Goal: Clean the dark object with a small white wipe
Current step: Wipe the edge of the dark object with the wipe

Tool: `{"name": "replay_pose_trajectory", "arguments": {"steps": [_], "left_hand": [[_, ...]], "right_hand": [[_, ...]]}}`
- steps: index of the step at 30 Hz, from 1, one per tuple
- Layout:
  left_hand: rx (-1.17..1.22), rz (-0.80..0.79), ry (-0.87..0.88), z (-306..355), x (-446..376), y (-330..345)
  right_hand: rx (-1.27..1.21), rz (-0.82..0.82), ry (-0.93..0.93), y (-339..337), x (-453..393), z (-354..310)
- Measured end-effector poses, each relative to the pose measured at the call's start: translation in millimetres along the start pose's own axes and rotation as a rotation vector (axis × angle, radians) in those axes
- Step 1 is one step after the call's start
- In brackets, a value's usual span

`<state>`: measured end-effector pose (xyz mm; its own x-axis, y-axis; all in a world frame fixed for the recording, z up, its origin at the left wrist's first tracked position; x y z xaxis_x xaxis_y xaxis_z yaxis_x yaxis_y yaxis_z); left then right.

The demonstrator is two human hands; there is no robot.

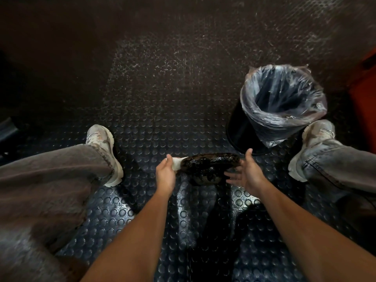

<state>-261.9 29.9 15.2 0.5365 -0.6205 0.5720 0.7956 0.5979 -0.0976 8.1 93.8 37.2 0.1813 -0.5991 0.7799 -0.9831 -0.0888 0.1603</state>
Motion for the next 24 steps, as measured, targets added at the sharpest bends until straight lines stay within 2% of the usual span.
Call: {"name": "replay_pose_trajectory", "arguments": {"steps": [3,6,10,14,18,21,24], "left_hand": [[-0.123,-0.090,-0.088,-9,-5,12],[0.004,-0.148,-0.131,9,4,27],[0.216,-0.049,-0.083,23,6,19],[0.162,0.052,-0.070,5,3,1],[-0.018,-0.074,-0.139,-10,0,16],[0.046,-0.125,-0.146,10,7,30],[0.175,-0.036,-0.080,21,6,22]], "right_hand": [[0.004,-0.004,-0.006,-2,-2,0],[-0.008,0.001,-0.004,-5,-5,2],[0.016,0.000,-0.006,-6,-5,1],[0.031,0.012,-0.018,-4,-2,-1],[0.021,0.025,-0.026,-4,-1,-2],[0.053,0.031,-0.024,-4,1,-3],[0.057,0.032,-0.031,-3,3,-4]]}}
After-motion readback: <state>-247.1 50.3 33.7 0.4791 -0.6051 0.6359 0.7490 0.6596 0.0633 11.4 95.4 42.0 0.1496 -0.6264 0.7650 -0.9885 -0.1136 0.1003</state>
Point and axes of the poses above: each hand's wrist, its own x-axis away from the middle knuckle, its own y-axis out of the palm, z = x × y, the point moved 6 cm from there along -x, towards the middle knuckle, and after that the axes turned 3 degrees about z, right-handed, at the moved point
